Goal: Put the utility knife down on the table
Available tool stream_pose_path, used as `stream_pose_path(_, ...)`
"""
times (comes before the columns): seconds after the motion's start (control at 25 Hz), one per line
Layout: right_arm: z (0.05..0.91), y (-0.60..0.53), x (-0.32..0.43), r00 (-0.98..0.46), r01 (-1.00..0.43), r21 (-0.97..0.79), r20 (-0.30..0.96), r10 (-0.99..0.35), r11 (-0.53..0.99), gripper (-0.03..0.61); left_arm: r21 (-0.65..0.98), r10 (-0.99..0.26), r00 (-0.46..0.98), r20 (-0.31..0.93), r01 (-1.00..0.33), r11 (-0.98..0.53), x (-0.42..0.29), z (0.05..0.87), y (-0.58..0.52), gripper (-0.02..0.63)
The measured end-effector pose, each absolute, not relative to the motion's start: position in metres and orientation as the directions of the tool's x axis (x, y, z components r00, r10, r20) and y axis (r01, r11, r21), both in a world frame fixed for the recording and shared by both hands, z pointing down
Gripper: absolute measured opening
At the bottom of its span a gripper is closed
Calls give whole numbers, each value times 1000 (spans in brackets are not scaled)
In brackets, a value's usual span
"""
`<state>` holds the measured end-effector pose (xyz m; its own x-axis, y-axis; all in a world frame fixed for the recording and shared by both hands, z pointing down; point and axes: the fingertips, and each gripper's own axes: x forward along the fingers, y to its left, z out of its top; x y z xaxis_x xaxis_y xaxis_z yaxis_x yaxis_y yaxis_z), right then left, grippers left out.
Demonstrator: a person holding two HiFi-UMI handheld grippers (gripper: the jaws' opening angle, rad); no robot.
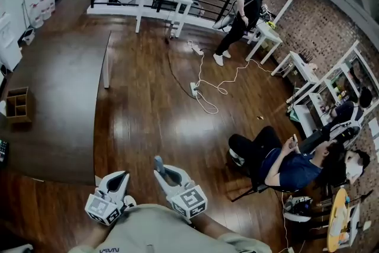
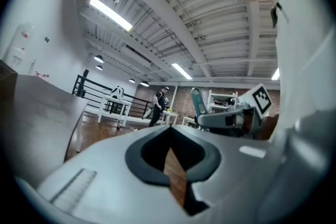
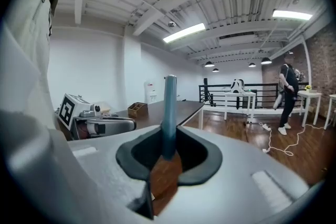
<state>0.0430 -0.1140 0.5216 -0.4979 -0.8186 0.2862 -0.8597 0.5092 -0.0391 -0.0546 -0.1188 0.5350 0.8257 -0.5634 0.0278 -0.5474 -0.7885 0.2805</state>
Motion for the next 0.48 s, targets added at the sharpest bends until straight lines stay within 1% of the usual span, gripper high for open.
stream_pose_path(0.24,534,-166,-23,-650,-737,-53,330,-685,673,67,297,-713,697,71,-697,-652,-117,542,-140,2)
stream_pose_path(0.48,561,-232,-87,-765,-589,-63,364,-531,806,67,312,-812,569,130,-801,-512,-166,561,-170,2)
